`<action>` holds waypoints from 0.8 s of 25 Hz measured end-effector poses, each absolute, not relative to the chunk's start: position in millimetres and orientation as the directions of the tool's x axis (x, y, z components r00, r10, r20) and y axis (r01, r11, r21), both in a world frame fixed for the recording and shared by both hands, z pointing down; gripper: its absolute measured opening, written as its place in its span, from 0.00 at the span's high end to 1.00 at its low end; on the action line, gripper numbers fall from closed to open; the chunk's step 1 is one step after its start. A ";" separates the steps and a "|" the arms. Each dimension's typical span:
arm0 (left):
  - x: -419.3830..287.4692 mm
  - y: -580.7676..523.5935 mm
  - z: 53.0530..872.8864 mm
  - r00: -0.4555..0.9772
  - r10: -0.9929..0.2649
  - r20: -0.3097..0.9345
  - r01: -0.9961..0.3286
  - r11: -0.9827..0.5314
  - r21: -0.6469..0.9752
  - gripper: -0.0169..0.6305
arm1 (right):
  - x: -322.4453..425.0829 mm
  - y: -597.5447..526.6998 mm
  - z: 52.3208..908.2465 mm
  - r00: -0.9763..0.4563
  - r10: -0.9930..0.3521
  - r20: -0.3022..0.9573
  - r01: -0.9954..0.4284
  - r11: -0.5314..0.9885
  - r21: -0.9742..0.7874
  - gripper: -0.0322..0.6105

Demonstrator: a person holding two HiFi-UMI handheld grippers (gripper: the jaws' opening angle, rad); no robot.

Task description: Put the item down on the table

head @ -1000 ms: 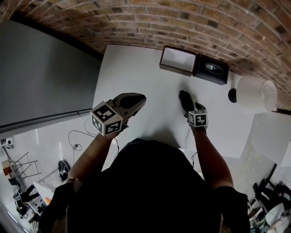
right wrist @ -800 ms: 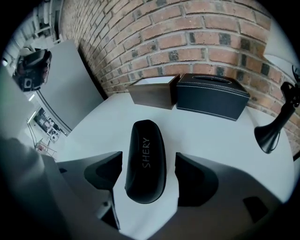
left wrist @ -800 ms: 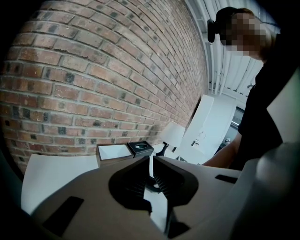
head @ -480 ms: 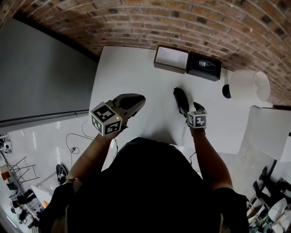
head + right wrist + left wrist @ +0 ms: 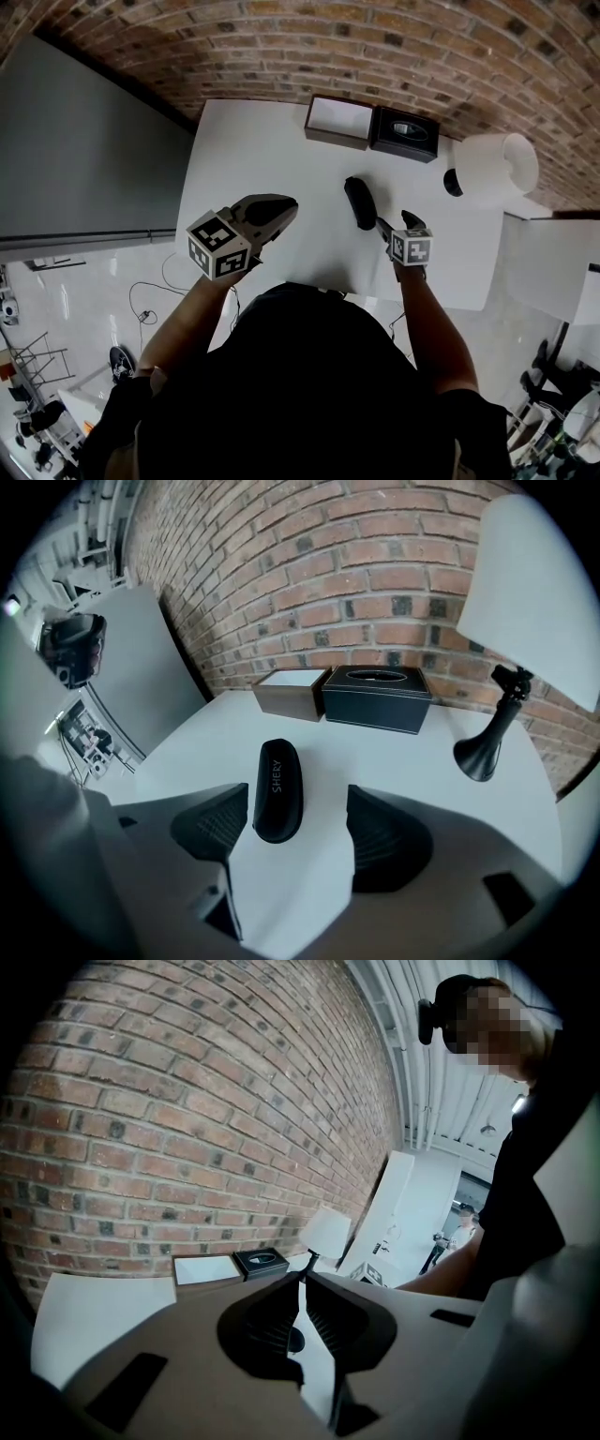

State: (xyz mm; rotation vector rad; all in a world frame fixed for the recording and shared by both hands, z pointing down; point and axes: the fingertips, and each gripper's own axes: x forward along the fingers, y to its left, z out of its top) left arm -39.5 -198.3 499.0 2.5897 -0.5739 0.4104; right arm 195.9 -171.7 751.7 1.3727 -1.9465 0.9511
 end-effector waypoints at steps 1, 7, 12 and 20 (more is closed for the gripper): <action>-37.4 -195.4 497.3 0.871 -0.323 0.371 -0.456 -0.813 0.361 0.91 | 199.7 -169.2 748.2 -0.308 -0.550 0.777 -0.950 0.216 -0.224 0.42; -26.9 -178.4 488.0 0.877 -0.320 0.359 -0.443 -0.827 0.346 0.91 | 215.8 -152.5 729.6 -0.294 -0.583 0.757 -0.955 0.200 -0.218 0.48; -21.5 -163.9 484.5 0.879 -0.317 0.357 -0.438 -0.833 0.338 0.91 | 218.5 -137.7 707.3 -0.306 -0.600 0.739 -0.952 0.209 -0.224 0.51; -15.0 -144.1 472.8 0.885 -0.314 0.343 -0.426 -0.843 0.328 0.91 | 226.1 -121.6 668.4 -0.308 -0.646 0.698 -0.951 0.207 -0.228 0.55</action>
